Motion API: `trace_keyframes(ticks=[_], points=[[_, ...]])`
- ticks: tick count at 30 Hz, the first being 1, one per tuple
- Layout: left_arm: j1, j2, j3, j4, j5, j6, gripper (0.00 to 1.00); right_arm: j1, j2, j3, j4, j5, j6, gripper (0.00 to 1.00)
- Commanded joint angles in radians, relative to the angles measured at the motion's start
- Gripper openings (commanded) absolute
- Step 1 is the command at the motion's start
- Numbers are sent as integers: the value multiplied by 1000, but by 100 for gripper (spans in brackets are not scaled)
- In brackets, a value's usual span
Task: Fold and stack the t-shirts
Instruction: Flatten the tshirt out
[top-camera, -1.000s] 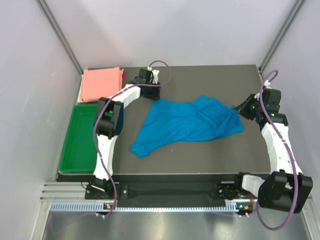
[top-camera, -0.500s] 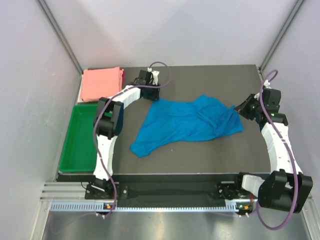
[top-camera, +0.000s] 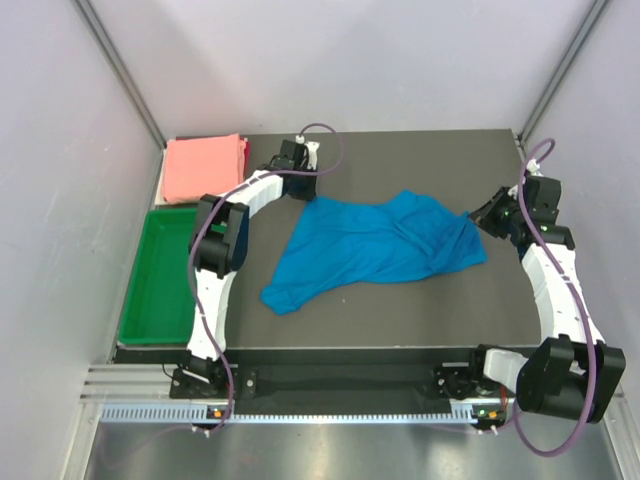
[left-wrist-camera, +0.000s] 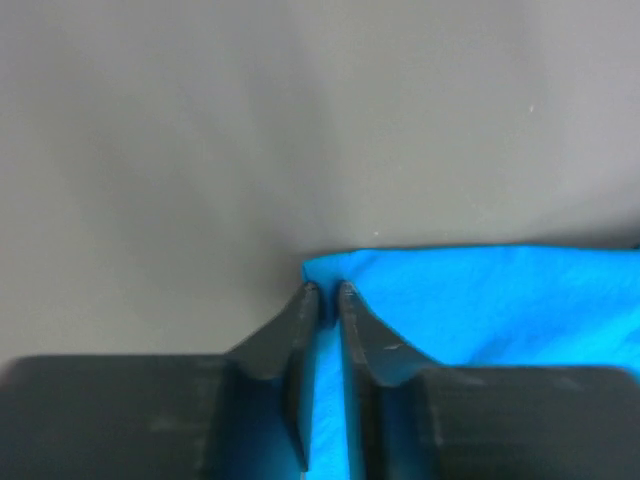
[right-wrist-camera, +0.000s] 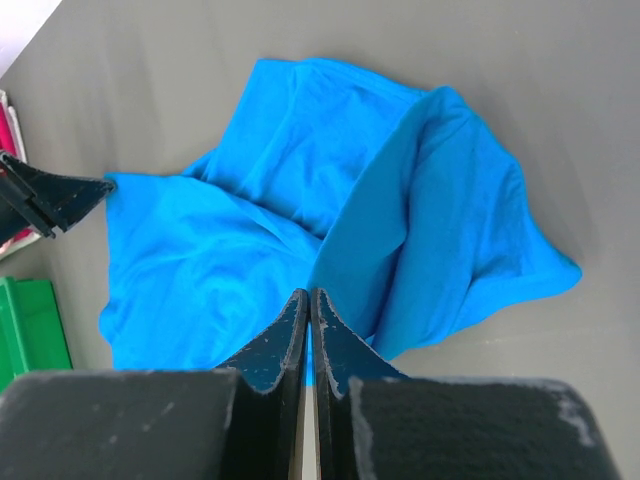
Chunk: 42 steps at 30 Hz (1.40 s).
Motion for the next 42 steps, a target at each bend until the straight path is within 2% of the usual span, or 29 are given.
trace_keyframes(ticks=[1,2,3,7,14,19,20,22,26,29,32,37,42], points=[[-10,12,-12,-21,-47,-31,13,6,6,21,28,19,4,0],[-11,-14,-18,0,-52,-38,3,6,14,32,22,20,7,0],[-13,-33,-17,2,-55,-44,0,6,17,41,19,27,11,0],[-16,-172,2,10,-89,-75,0,-5,46,145,-28,80,45,0],[-16,-549,55,-32,-219,-129,0,-61,78,616,-186,151,96,0],[-17,-798,2,-9,-226,-184,0,-167,97,921,-313,128,135,0],[-17,-886,-15,7,-224,-193,0,-179,89,997,-349,119,135,0],[-17,-979,-78,22,-227,-216,0,-207,59,1033,-366,116,139,0],[-17,-1236,-170,40,-218,-255,0,-221,-117,1007,-364,171,140,0],[-17,-1371,-218,45,-170,-287,0,-219,-243,972,-334,195,154,0],[-17,-1467,-244,47,-89,-334,0,-199,-308,1018,-363,260,149,0],[-17,-1532,-258,8,-37,-373,0,-178,-339,1222,-461,361,155,0],[-17,-1561,-267,5,-44,-353,0,-107,-356,1228,-458,444,154,0]])
